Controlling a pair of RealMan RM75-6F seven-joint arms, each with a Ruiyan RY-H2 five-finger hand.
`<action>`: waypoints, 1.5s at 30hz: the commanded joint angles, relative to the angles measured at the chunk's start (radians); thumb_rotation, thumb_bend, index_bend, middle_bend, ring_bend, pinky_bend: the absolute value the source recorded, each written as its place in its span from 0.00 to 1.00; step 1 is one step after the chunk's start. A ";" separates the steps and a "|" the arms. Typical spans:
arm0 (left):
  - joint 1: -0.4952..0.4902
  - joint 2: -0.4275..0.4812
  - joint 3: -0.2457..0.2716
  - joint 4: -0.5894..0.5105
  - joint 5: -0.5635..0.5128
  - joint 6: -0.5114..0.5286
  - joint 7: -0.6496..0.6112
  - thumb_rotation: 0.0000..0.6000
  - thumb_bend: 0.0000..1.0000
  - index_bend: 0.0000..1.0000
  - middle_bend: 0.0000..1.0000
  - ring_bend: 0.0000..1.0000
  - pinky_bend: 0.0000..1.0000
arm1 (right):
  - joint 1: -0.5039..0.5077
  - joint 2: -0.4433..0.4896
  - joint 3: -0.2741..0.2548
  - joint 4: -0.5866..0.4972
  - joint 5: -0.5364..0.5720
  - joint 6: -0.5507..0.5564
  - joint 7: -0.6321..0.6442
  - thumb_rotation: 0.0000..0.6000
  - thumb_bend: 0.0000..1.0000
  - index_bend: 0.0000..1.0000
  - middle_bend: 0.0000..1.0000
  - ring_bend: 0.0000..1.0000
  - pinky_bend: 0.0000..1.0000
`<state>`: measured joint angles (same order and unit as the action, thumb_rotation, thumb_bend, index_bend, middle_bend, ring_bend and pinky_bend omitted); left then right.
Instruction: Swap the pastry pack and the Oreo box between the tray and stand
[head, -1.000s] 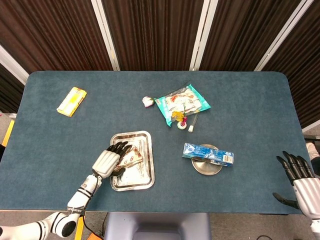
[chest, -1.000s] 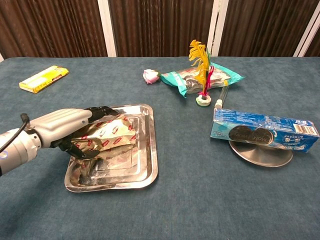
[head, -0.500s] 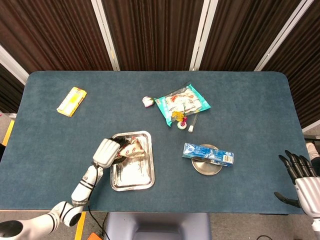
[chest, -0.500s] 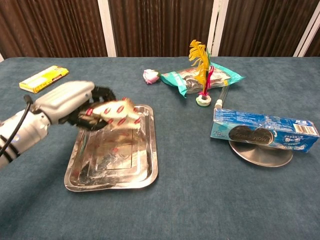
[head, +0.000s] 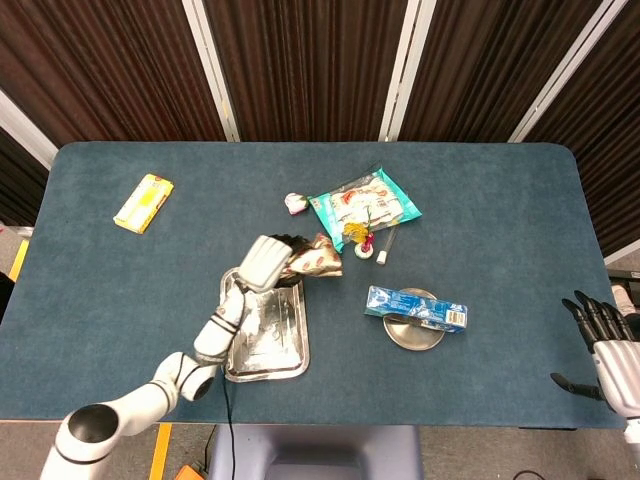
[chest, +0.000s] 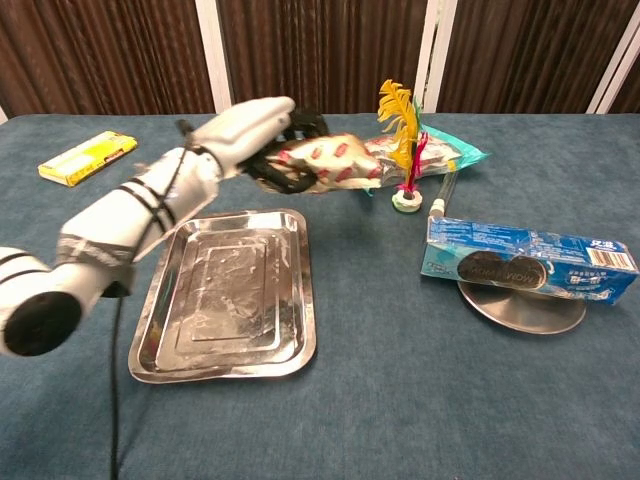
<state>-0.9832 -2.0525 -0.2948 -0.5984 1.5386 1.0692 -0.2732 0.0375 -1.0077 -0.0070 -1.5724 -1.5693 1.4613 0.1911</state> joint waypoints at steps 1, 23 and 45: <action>-0.121 -0.125 -0.014 0.179 -0.022 -0.090 -0.097 1.00 0.52 0.67 0.79 0.68 0.64 | 0.019 0.004 0.012 0.003 0.027 -0.034 0.018 1.00 0.17 0.00 0.00 0.00 0.00; -0.234 -0.216 0.069 0.343 -0.099 -0.278 -0.227 1.00 0.40 0.00 0.00 0.00 0.02 | 0.026 0.024 0.016 0.025 0.036 -0.049 0.099 1.00 0.17 0.00 0.00 0.00 0.00; 0.144 0.283 0.207 -0.456 -0.050 0.048 0.029 1.00 0.38 0.00 0.00 0.00 0.00 | 0.083 -0.037 0.017 -0.088 0.014 -0.121 -0.079 1.00 0.17 0.00 0.00 0.00 0.00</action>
<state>-0.9315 -1.9396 -0.1108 -0.8199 1.4810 1.0270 -0.3802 0.1005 -1.0322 -0.0049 -1.6347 -1.5693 1.3609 0.1378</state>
